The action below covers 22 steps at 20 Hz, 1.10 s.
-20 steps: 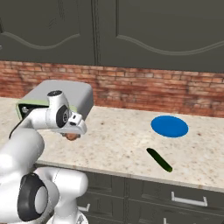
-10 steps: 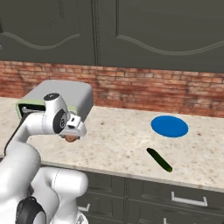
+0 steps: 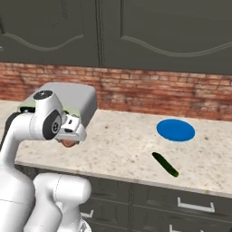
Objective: Place the onion and cucumber inside the fridge drawer. Close the drawer after placing the vegetables.
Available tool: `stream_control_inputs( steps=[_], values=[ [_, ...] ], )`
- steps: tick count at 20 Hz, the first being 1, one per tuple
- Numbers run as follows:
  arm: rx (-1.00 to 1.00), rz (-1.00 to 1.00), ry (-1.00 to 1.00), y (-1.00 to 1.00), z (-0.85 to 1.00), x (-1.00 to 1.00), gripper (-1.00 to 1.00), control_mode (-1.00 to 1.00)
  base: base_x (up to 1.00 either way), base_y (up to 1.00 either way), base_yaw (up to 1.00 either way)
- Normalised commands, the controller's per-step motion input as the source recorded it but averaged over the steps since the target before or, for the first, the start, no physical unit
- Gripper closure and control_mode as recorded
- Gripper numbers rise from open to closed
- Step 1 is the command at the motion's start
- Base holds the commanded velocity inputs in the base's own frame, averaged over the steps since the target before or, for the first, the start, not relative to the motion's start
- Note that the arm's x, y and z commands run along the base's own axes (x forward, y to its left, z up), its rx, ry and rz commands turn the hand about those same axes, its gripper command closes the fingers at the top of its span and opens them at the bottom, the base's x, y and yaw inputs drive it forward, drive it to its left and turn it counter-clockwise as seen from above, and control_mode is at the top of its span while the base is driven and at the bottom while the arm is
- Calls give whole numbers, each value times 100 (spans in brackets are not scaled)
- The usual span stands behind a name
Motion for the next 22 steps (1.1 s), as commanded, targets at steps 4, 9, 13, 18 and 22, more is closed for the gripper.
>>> stream_control_inputs(
  steps=[4, 9, 13, 18, 22],
  values=[
    [0, 0, 0, 0, 0, 0, 100, 100, -100, 31, 16],
    [0, 0, 0, 0, 0, 0, 100, 100, -77, 69, 46],
    [0, 0, 0, 0, 0, 0, 100, 100, -53, 76, 60],
    [0, 0, 0, 0, 0, 0, 100, 100, -20, 84, 63],
    [0, 0, 0, 0, 0, 0, 100, 100, 29, 99, 39]
  ],
)
